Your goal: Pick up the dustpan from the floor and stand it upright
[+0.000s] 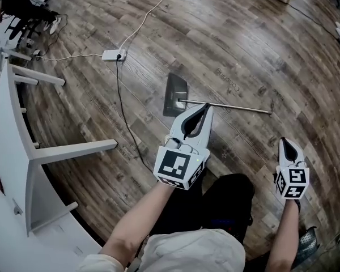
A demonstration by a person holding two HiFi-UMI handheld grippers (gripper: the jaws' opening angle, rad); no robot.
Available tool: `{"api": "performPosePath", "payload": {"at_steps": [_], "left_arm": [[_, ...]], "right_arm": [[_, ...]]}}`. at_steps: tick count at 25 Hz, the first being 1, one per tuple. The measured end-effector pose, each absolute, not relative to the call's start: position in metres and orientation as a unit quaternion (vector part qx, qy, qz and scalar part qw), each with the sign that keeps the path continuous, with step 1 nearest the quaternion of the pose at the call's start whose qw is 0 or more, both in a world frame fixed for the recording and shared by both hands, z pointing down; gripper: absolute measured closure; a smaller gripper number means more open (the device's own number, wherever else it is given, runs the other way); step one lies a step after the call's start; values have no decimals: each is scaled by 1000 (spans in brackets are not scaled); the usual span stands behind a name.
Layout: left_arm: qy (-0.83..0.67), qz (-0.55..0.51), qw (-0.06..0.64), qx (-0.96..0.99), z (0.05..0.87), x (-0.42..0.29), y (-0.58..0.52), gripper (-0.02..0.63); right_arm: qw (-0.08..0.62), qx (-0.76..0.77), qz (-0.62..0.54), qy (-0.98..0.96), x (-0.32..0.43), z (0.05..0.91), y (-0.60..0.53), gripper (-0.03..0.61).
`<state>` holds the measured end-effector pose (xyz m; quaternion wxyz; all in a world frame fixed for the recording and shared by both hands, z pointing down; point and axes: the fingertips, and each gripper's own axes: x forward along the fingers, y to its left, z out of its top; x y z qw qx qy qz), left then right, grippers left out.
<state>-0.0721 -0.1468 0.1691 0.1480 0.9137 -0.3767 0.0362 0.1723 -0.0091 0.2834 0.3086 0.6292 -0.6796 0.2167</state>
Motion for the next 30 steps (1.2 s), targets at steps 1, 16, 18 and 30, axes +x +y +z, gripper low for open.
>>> {"api": "performPosePath", "payload": {"at_steps": [1, 16, 18, 30], "left_arm": [[-379, 31, 145, 913, 181, -72, -150, 613], [-388, 5, 87, 917, 287, -23, -203, 613], [-384, 6, 87, 919, 293, -20, -202, 613], [-392, 9, 99, 915, 323, -26, -212, 613]], "right_arm": [[310, 627, 215, -681, 173, 301, -13, 554], [378, 571, 169, -709, 191, 517, -79, 554], [388, 563, 166, -710, 191, 536, -81, 554], [452, 505, 158, -718, 180, 622, -106, 523]]}}
